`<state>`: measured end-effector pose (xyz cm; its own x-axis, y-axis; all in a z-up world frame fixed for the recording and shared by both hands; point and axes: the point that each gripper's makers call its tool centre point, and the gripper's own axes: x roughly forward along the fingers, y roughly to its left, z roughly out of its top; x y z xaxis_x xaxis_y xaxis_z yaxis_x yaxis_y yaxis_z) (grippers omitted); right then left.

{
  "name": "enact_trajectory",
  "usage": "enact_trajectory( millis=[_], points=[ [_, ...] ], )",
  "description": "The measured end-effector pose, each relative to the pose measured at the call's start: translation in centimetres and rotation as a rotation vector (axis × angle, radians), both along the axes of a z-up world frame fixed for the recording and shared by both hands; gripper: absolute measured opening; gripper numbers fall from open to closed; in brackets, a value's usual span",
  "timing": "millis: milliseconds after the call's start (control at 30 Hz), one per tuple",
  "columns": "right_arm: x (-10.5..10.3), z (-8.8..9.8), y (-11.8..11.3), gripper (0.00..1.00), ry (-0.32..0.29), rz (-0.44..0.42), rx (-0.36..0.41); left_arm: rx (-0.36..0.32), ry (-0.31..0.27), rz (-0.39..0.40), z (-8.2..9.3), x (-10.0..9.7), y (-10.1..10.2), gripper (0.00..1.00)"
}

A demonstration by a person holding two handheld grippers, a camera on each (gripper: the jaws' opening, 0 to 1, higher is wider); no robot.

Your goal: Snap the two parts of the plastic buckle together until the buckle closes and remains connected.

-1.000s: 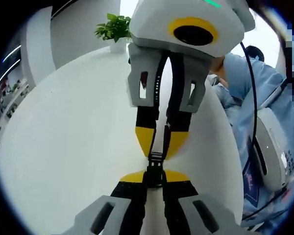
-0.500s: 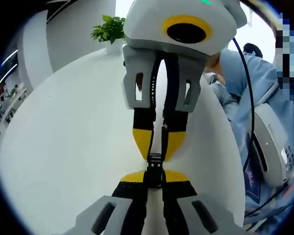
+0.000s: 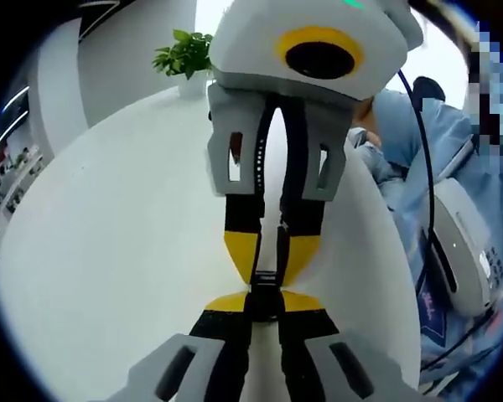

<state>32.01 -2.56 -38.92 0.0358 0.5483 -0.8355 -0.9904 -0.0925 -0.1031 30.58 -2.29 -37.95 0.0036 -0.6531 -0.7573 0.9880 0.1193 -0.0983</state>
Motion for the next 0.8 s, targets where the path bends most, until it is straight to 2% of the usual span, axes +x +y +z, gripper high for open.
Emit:
enact_trajectory(
  millis=[200, 267, 333, 400, 500, 567, 800],
  points=[
    [-0.4, 0.1, 0.2, 0.1, -0.021, -0.005, -0.027, 0.001, -0.023, -0.049, -0.1, 0.1, 0.0, 0.11],
    [-0.4, 0.2, 0.2, 0.1, -0.028, -0.007, -0.03, 0.002, -0.031, -0.061, -0.1, 0.2, 0.1, 0.17],
    [-0.5, 0.2, 0.2, 0.1, -0.031, -0.01, -0.028, 0.003, -0.025, -0.057, 0.1, 0.3, 0.3, 0.19],
    [-0.5, 0.3, 0.2, 0.1, -0.032, -0.017, -0.018, -0.009, -0.054, -0.053, 1.0, 0.7, 0.5, 0.2],
    [-0.7, 0.4, 0.1, 0.1, -0.041, -0.014, -0.008, -0.002, -0.068, -0.047, 1.6, 0.8, 0.9, 0.2],
    [-0.8, 0.5, 0.1, 0.1, -0.048, -0.011, -0.003, 0.016, -0.078, -0.041, 1.3, 0.9, 1.2, 0.2],
    [-0.7, 0.6, 0.1, 0.1, -0.064, -0.014, 0.002, 0.058, -0.057, -0.03, -0.5, 0.7, 2.1, 0.19]
  ],
)
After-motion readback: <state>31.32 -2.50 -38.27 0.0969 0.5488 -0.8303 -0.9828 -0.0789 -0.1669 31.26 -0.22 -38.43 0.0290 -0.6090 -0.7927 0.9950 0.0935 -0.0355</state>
